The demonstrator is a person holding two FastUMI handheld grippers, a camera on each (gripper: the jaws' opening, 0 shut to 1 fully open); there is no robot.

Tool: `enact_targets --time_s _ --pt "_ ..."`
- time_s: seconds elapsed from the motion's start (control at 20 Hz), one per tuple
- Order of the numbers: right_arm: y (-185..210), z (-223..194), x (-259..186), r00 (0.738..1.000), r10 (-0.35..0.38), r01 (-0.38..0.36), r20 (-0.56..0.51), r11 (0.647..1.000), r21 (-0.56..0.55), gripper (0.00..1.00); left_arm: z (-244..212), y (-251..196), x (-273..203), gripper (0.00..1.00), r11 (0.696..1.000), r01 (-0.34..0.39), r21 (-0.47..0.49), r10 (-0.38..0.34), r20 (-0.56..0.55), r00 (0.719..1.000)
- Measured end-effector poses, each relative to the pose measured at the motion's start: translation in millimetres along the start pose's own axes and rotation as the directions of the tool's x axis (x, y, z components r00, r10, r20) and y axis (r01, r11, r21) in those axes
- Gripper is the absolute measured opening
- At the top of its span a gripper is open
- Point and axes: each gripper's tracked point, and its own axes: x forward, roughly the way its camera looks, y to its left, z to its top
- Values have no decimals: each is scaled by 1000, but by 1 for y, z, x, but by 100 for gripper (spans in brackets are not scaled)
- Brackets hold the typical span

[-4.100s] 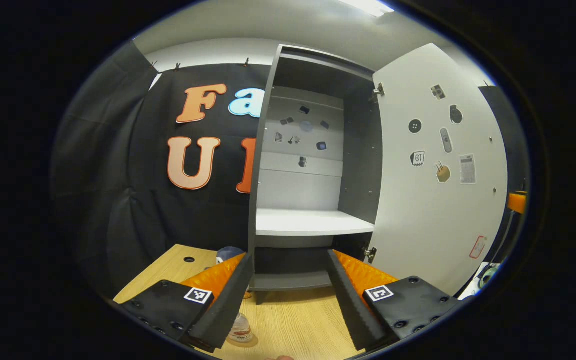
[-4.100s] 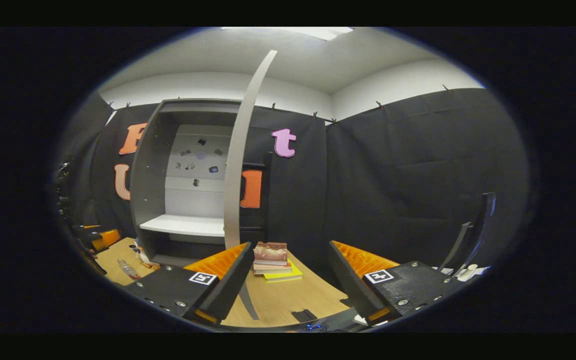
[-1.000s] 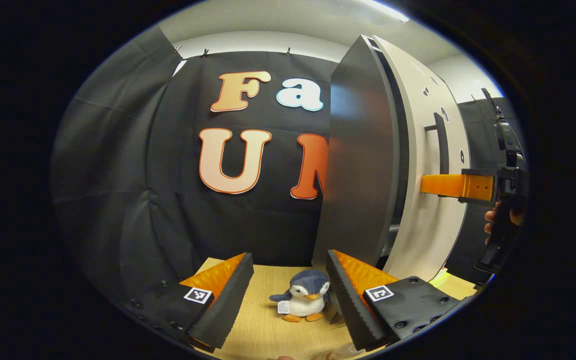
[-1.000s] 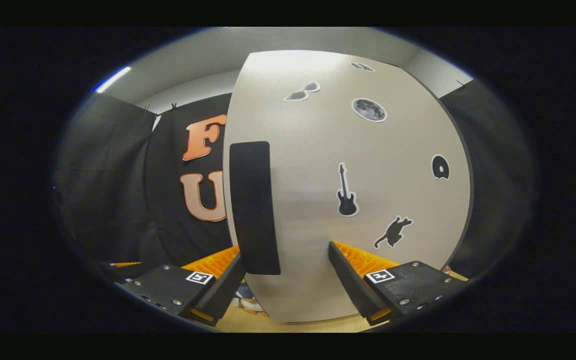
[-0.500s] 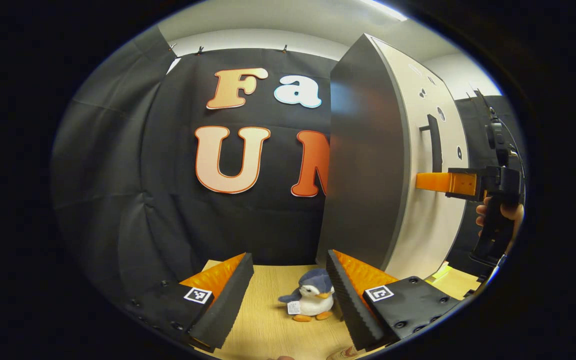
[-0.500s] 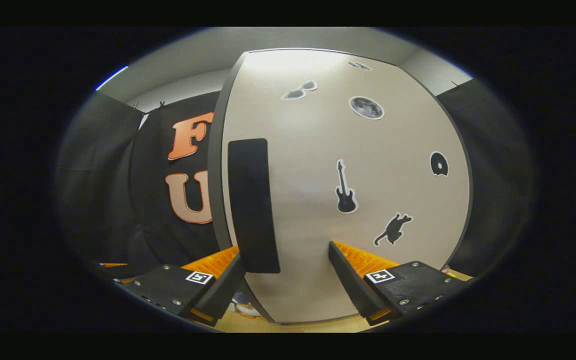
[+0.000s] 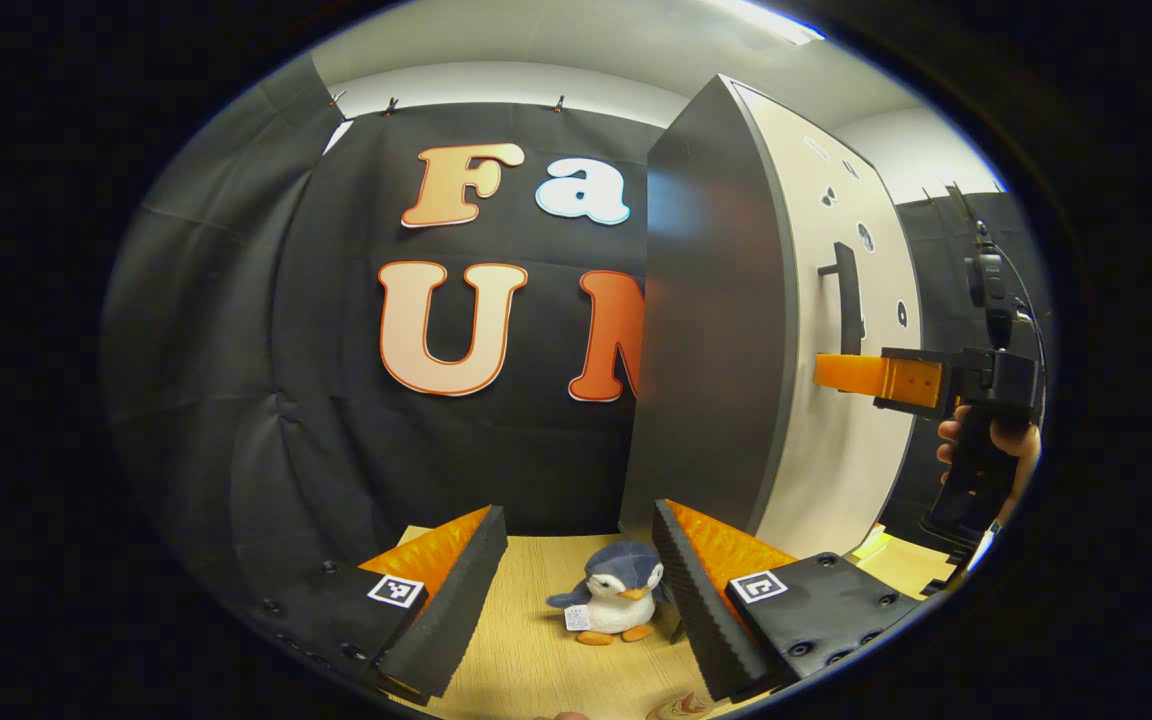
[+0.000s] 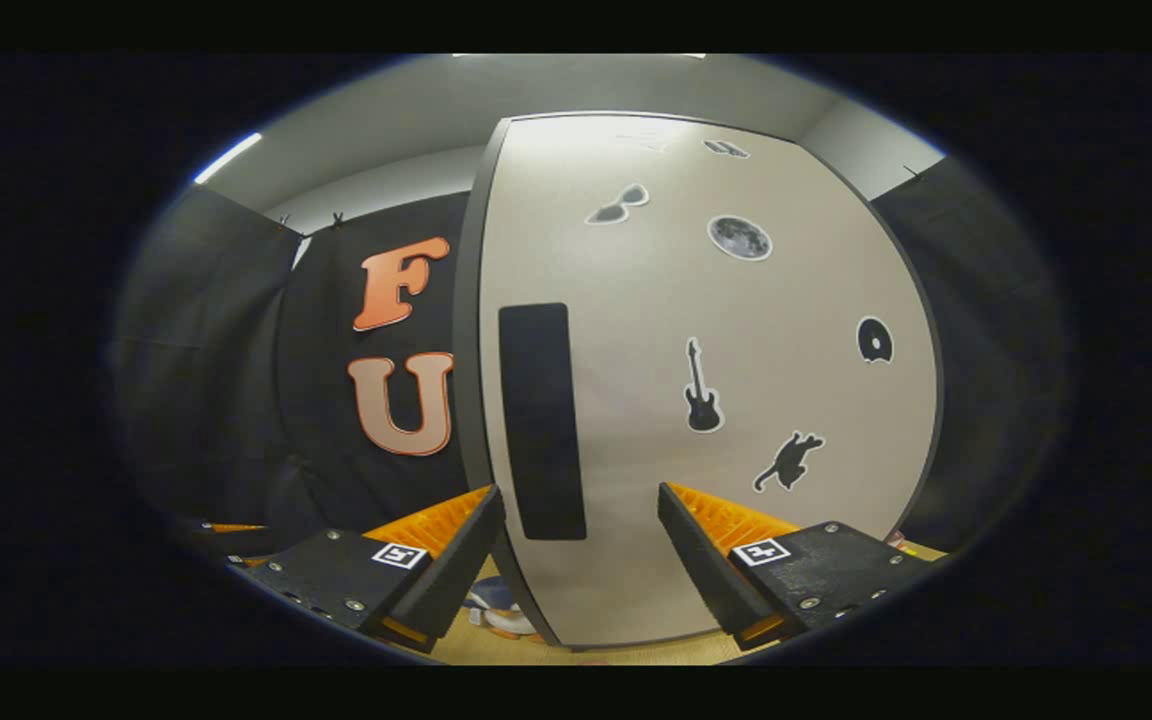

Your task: Open the cabinet door with the right hand, grasp the bottle in the cabinet with the left hand and place it on the coaster, then close the cabinet door with the right hand.

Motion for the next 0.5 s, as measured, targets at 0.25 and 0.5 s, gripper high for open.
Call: enact_targets --time_s 0.25,0.5 --pt "-18 12 -49 1000 2 -1 10 998 -69 95 15 -18 -23 95 998 -55 -2 55 28 998" --pt "-50 16 -105 1000 -6 10 19 985 -172 95 32 -48 -44 95 997 -74 23 73 56 996"
